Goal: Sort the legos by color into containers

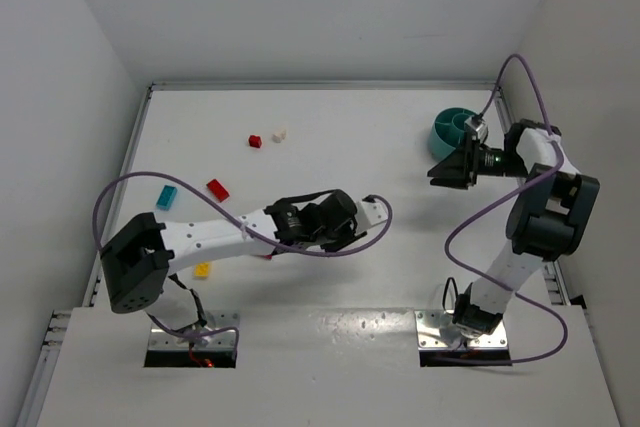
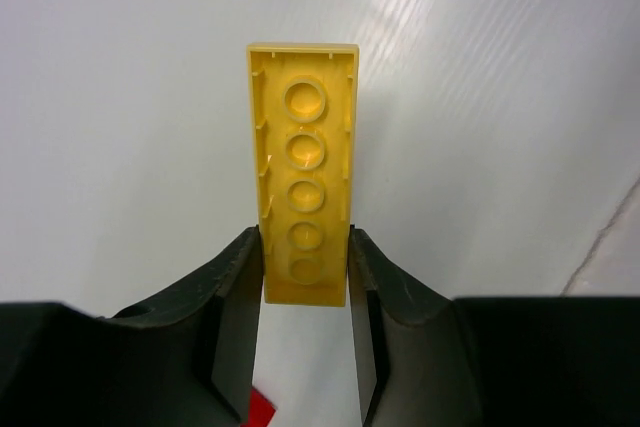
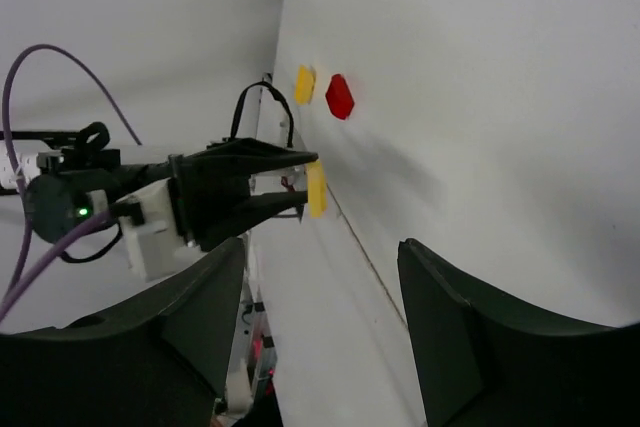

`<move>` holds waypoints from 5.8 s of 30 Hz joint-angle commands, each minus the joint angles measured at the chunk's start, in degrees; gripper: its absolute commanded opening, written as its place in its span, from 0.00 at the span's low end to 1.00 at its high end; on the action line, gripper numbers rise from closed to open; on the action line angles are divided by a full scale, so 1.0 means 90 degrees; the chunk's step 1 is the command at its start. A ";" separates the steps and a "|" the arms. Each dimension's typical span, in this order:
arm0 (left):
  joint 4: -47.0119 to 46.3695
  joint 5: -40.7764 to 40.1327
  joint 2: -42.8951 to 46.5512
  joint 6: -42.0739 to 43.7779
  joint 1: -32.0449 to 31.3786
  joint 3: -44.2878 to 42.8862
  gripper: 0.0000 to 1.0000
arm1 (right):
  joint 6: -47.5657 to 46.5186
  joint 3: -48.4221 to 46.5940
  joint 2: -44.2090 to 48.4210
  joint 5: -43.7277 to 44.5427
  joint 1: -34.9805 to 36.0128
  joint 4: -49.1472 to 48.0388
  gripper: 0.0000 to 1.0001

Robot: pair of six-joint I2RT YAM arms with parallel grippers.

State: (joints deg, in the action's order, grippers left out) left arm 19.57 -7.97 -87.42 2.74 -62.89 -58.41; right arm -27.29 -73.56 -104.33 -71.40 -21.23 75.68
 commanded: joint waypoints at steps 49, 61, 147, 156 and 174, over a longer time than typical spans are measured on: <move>-0.0153 -0.0451 0.0815 -0.0314 0.1419 -0.1342 1.00 | 0.1264 -0.3455 0.0060 0.2911 0.2263 -0.0509 0.00; 0.0901 -0.0257 0.1597 -0.0060 0.3753 -0.1342 1.00 | 0.0698 -0.6420 -0.1474 0.7372 0.1578 -0.0524 0.00; 0.3860 0.0885 0.2136 0.3330 0.6520 0.1901 0.91 | 0.0971 -0.4444 -0.0858 0.5384 0.1978 -0.0782 0.54; 0.3939 0.0690 0.1130 0.2723 0.6071 0.1783 0.79 | 0.0913 -0.4317 -0.0858 0.5443 0.1978 -0.0782 0.53; 0.3421 0.0454 0.0260 0.2420 0.5855 0.1842 0.47 | 0.0786 -0.4326 -0.0800 0.5580 0.1978 -0.0782 0.49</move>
State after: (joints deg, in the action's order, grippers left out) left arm 50.89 -4.21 -84.73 24.95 -9.72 -40.77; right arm -19.29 -111.96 -114.89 -20.95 -3.62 69.06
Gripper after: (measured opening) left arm 0.499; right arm 0.497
